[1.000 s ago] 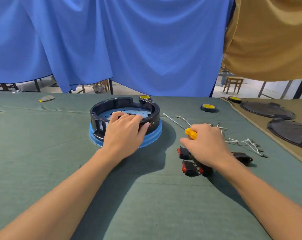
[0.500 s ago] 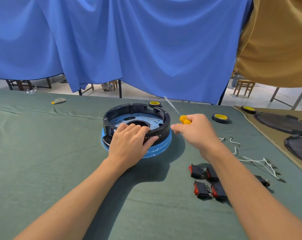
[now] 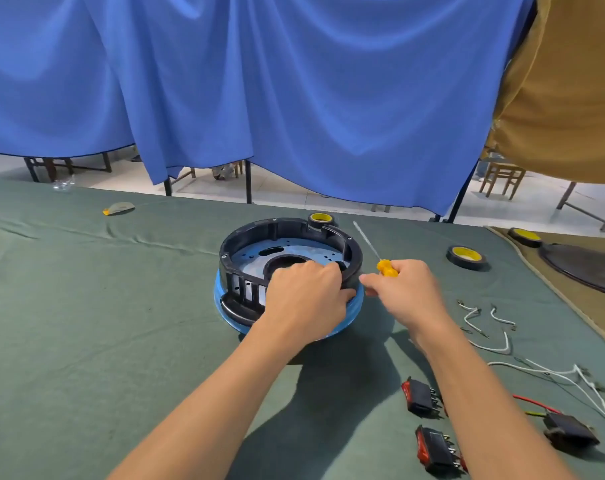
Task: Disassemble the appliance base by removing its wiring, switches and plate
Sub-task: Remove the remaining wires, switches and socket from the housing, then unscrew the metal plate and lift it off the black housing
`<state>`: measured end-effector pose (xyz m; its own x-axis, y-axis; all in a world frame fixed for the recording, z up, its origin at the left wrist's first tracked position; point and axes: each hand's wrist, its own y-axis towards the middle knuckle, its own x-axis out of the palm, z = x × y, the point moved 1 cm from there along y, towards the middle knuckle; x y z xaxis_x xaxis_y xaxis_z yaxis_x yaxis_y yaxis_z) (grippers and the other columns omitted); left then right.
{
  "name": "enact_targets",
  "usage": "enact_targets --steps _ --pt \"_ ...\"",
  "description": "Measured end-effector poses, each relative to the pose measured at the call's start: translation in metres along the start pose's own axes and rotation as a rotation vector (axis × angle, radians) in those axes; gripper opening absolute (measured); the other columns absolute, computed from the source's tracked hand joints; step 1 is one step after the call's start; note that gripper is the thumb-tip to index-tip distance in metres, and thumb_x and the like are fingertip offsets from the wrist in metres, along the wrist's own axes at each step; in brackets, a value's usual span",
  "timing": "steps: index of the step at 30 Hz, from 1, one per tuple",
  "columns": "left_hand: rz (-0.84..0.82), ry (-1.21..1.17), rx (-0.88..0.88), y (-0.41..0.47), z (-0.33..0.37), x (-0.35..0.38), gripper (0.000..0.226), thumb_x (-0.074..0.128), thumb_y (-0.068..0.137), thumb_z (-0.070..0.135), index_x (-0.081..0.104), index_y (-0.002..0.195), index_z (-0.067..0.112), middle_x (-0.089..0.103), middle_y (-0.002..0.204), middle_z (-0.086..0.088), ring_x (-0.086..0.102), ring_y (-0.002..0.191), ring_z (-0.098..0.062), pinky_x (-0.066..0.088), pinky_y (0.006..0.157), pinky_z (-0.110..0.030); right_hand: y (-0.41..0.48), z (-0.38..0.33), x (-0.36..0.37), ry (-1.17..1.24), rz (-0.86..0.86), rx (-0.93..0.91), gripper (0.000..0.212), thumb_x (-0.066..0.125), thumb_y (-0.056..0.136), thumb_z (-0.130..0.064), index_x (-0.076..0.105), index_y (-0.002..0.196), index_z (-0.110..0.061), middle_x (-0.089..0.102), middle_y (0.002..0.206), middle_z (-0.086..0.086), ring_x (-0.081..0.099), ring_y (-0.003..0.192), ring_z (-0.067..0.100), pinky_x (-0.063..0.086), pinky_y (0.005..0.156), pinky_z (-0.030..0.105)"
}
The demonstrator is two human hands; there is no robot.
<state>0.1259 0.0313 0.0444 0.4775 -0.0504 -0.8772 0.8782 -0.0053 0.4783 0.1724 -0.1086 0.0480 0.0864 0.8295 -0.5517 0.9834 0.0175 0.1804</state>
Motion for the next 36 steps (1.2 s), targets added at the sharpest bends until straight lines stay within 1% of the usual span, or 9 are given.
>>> enact_targets --steps 6,11,15,19,22,27,30,34,36 --pt "0.179 -0.011 -0.011 -0.006 -0.008 -0.017 0.04 0.043 0.091 0.058 0.054 0.074 0.024 0.062 0.068 0.007 0.055 0.063 -0.02 0.021 0.049 -0.029 0.004 0.01 0.0 0.105 0.035 0.097 0.036 0.063 0.083 -0.027 0.056 0.052 -0.01 0.071 0.061 -0.001 0.041 0.046 0.015 0.034 0.052 0.028" --pt "0.265 -0.113 -0.072 -0.003 -0.003 -0.031 0.041 0.045 0.089 0.059 0.061 0.074 0.024 0.055 0.059 0.008 0.041 0.056 -0.019 0.021 0.048 -0.028 0.004 0.014 -0.008 0.335 0.162 0.263 0.032 0.068 0.08 -0.026 0.056 0.054 -0.012 0.073 0.073 0.014 0.043 0.053 0.02 0.031 0.052 0.034" --pt "0.384 -0.371 -0.18 -0.003 -0.003 -0.044 0.041 0.047 0.083 0.058 0.069 0.079 0.024 0.061 0.059 0.005 0.057 0.061 -0.025 0.045 0.059 -0.036 -0.001 0.004 -0.015 0.603 0.0 0.345 0.029 0.07 0.085 -0.036 0.068 0.081 -0.007 0.075 0.082 0.011 0.047 0.035 0.002 0.023 0.042 0.023" --pt "0.509 -0.635 -0.248 -0.004 -0.004 -0.058 0.034 0.054 0.081 0.053 0.072 0.082 0.024 0.064 0.061 0.006 0.06 0.067 -0.024 0.046 0.064 -0.036 -0.003 -0.006 -0.025 0.745 -0.14 0.361 0.033 0.066 0.089 -0.036 0.063 0.089 -0.003 0.076 0.083 0.012 0.024 0.029 0.005 0.022 0.035 0.016" --pt "0.548 -1.023 -0.316 0.0 -0.005 -0.064 0.034 0.061 0.083 0.047 0.066 0.07 0.016 0.057 0.057 0.001 0.049 0.057 -0.02 0.041 0.056 -0.037 -0.001 -0.003 -0.03 0.739 -0.1 0.346 0.028 0.067 0.088 -0.03 0.062 0.087 -0.003 0.075 0.083 0.012 0.02 0.031 0.007 0.02 0.034 0.016" --pt "0.444 -1.745 -0.615 0.001 -0.022 -0.07 0.031 0.07 0.086 0.033 0.07 0.066 0.009 0.062 0.068 -0.005 0.053 0.061 -0.022 0.046 0.056 -0.031 0.006 0.013 -0.036 0.58 0.022 0.343 0.018 0.067 0.088 -0.023 0.062 0.081 -0.007 0.073 0.085 0.012 0.033 0.038 0.008 0.022 0.04 0.02" --pt "0.298 -1.883 -0.742 0.0 -0.03 -0.065 0.026 0.07 0.084 0.036 0.075 0.073 0.013 0.067 0.067 -0.001 0.06 0.052 -0.019 0.048 0.046 -0.024 0.01 0.023 -0.032 0.353 0.074 0.347 0.014 0.064 0.083 -0.019 0.061 0.075 -0.009 0.06 0.076 0.009 0.039 0.059 0.021 0.028 0.053 0.029" --pt "0.202 -1.946 -0.818 0.0 -0.043 -0.049 0.022 0.067 0.084 0.042 0.071 0.077 0.021 0.063 0.065 0.006 0.058 0.049 -0.013 0.042 0.042 -0.017 0.006 0.027 -0.024 0.231 0.061 0.349 0.034 0.069 0.08 -0.025 0.045 0.058 -0.014 0.035 0.043 -0.004 0.033 0.053 0.022 0.028 0.052 0.033" --pt "0.169 -2.027 -0.829 0.0 -0.051 -0.042 0.028 0.064 0.086 0.043 0.07 0.068 0.023 0.063 0.061 0.007 0.059 0.049 -0.013 0.046 0.045 -0.018 0.006 0.027 -0.021 0.24 0.025 0.356 0.031 0.069 0.079 -0.025 0.046 0.061 -0.015 0.037 0.048 -0.001 0.032 0.056 0.021 0.027 0.05 0.033"
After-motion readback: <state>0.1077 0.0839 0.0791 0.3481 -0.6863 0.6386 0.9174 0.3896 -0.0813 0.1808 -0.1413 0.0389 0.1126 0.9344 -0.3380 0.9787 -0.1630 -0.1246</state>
